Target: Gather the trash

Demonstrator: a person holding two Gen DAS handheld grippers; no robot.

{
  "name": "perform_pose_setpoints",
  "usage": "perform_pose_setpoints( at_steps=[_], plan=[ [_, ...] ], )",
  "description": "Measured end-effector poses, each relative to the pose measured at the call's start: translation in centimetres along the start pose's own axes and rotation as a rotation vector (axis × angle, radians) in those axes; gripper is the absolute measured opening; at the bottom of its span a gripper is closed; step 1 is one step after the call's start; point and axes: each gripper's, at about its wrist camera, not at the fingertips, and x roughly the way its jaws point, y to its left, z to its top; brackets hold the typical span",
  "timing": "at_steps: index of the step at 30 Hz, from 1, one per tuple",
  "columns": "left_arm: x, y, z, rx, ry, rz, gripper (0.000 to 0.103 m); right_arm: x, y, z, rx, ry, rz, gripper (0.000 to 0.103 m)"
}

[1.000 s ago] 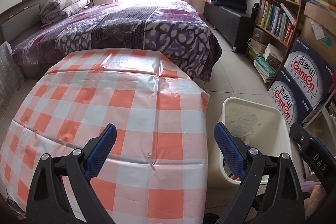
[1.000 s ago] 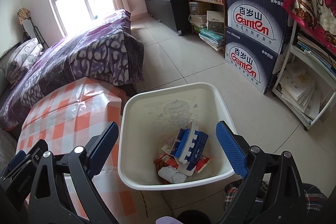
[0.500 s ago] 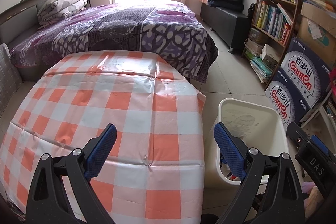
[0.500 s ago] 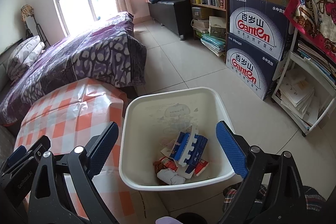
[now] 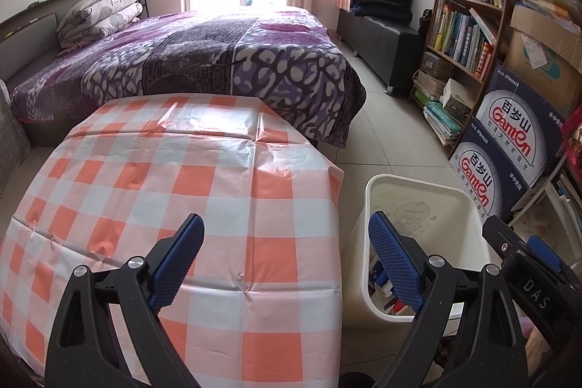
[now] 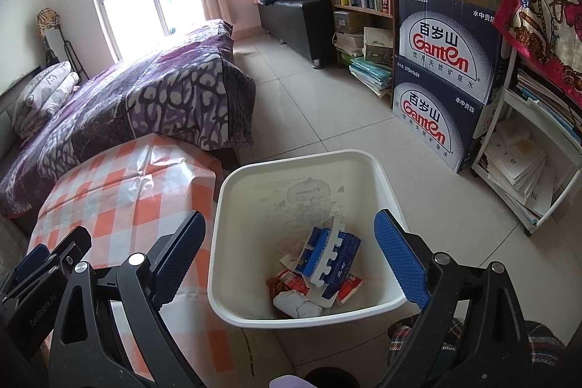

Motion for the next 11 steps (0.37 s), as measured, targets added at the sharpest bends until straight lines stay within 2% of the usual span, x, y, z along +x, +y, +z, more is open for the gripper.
perform_pose_setpoints(
  at_steps=[11],
  plan=[
    [-0.23, 0.23, 0.16, -0.023, 0.004, -0.001, 0.089, 0.03, 0.6, -0.11, -0.003, 0.008, 0.003, 0.09]
  ],
)
